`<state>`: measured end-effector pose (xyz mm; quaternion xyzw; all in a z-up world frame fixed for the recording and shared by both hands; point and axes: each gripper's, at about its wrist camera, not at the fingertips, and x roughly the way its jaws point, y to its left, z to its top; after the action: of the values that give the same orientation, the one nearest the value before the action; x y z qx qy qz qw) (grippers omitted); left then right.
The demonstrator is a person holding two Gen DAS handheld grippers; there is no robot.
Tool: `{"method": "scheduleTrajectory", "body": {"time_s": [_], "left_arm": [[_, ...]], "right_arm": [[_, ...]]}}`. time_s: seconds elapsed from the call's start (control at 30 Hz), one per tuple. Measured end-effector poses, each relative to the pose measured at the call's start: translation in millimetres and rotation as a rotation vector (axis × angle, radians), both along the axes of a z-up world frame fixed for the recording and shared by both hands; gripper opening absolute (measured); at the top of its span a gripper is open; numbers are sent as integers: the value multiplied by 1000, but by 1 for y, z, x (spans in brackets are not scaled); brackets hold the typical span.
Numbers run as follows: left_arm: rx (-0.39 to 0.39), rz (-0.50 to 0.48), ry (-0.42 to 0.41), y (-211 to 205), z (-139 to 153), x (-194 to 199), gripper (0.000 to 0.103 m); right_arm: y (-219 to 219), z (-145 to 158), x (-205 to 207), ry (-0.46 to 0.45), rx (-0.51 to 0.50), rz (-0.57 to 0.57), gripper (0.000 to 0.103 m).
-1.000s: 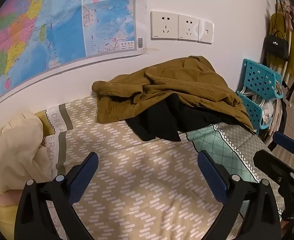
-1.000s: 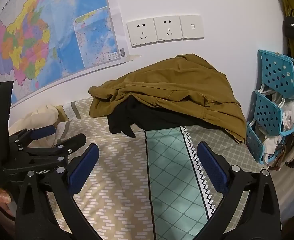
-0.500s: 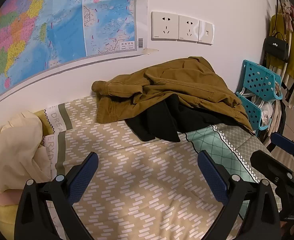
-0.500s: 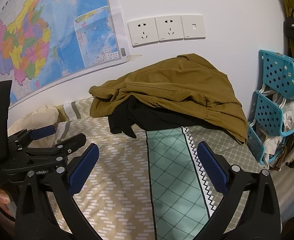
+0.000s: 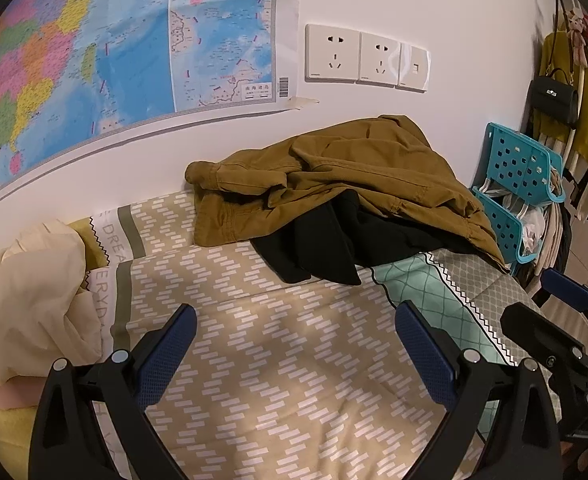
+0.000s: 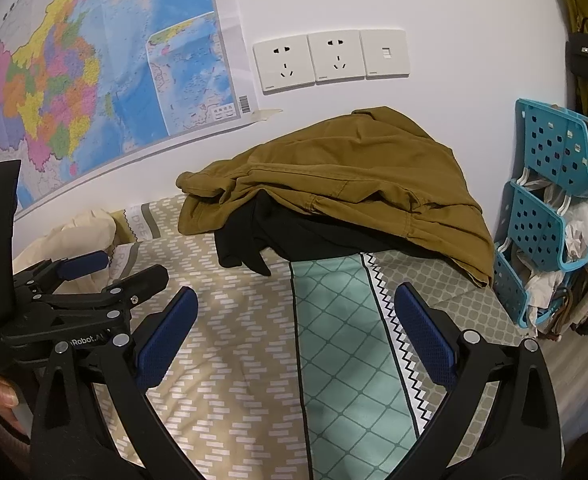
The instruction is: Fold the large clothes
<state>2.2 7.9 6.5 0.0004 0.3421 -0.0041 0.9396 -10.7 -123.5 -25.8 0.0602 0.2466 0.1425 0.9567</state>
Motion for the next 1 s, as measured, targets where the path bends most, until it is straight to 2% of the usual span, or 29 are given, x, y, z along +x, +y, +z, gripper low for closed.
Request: {"method": "scheduleTrajectory", "body": {"time_s": [1.0], "left_arm": [[-15, 6, -1, 0, 1, 1, 96]], "right_arm": [[3, 3, 1, -4, -6, 5, 97]]}}
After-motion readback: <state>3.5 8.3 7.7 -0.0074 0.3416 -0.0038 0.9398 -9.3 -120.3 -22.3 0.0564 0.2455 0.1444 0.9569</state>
